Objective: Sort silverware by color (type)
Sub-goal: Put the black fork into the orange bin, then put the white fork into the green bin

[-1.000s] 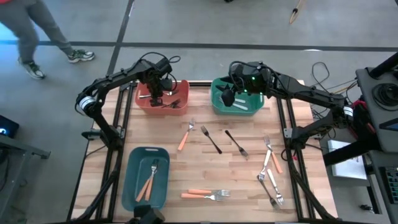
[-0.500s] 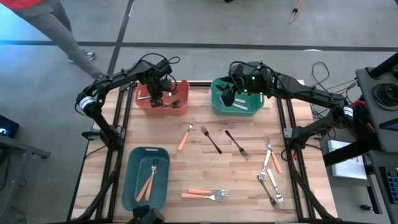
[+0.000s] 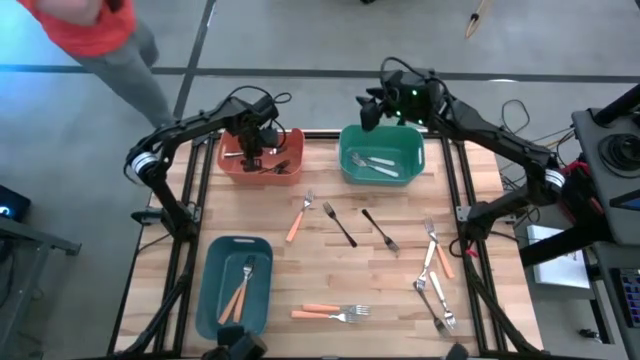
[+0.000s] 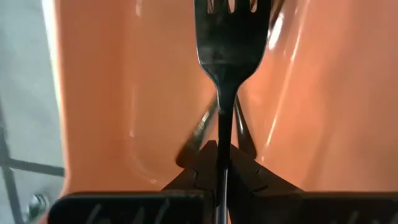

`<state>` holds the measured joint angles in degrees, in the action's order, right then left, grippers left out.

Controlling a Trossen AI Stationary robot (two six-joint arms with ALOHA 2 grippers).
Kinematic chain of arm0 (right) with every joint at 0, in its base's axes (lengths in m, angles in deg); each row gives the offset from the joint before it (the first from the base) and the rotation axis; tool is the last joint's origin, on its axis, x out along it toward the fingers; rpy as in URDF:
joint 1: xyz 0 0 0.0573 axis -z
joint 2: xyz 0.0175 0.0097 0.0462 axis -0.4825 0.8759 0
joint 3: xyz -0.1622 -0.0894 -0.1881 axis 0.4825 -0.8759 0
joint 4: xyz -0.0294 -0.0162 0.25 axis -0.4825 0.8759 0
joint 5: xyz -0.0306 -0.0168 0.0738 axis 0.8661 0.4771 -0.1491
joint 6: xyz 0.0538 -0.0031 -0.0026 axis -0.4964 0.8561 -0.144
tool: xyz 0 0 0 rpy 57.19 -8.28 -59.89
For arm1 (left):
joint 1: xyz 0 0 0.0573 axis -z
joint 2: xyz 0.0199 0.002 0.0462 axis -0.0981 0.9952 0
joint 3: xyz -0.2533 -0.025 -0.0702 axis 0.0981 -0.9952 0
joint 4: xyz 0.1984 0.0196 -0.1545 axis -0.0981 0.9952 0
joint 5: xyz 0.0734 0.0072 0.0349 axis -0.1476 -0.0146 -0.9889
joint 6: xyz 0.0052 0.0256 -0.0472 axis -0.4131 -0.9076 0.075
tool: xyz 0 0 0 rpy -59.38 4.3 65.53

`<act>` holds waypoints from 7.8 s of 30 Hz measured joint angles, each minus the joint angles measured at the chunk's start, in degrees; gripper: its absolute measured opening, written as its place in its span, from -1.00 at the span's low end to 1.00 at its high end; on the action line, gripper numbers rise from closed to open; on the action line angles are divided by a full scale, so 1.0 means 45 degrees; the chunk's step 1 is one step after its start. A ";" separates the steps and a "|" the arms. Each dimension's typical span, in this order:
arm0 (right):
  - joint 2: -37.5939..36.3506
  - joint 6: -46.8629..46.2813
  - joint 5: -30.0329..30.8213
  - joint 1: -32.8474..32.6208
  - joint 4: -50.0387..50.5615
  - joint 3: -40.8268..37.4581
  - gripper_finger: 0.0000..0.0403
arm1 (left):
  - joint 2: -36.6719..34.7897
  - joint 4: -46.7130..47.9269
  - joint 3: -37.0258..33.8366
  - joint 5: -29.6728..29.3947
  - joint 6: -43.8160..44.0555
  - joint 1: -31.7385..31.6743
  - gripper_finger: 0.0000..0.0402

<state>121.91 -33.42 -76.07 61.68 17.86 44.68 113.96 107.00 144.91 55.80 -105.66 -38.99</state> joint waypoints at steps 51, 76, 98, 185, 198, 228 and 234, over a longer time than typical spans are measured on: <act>0.1633 0.1542 -0.0680 0.2101 -0.1807 -0.0019 -0.07 | 0.2241 0.0310 0.0670 -0.0054 0.0366 -0.0063 -1.00; 0.1633 0.1982 -0.0684 0.2101 -0.1579 -0.0019 -0.07 | 0.2241 0.0245 0.0651 -0.0029 0.0517 -0.0063 -0.80; 0.1215 -0.2631 -0.5660 0.1708 -0.1071 -0.0019 -0.07 | 0.0472 0.1222 0.4795 0.2759 0.3789 0.0118 -0.79; -0.3616 -1.9634 -0.3897 -1.1717 0.7843 -1.0884 -0.07 | -0.9336 -1.1463 -0.3929 0.0556 1.2664 1.0299 -0.80; -0.2099 -2.0018 -0.3876 -1.1805 0.5420 -1.1847 -0.07 | -0.9055 -1.1519 -0.3929 0.0141 1.2661 1.0273 -0.80; -0.1005 -1.9935 -0.2459 -1.1800 0.4454 -1.1541 -0.77 | -0.9023 -1.1679 -0.3925 -0.1073 1.2416 1.0254 -0.80; -0.1701 -1.9299 -0.1828 -1.1762 0.5814 -1.0622 -0.78 | -0.9023 -1.1676 -0.3925 -0.1073 1.2416 1.0248 -0.80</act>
<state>114.26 -120.27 -84.29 8.75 44.03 -3.12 73.36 54.46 127.25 50.97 -49.79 7.13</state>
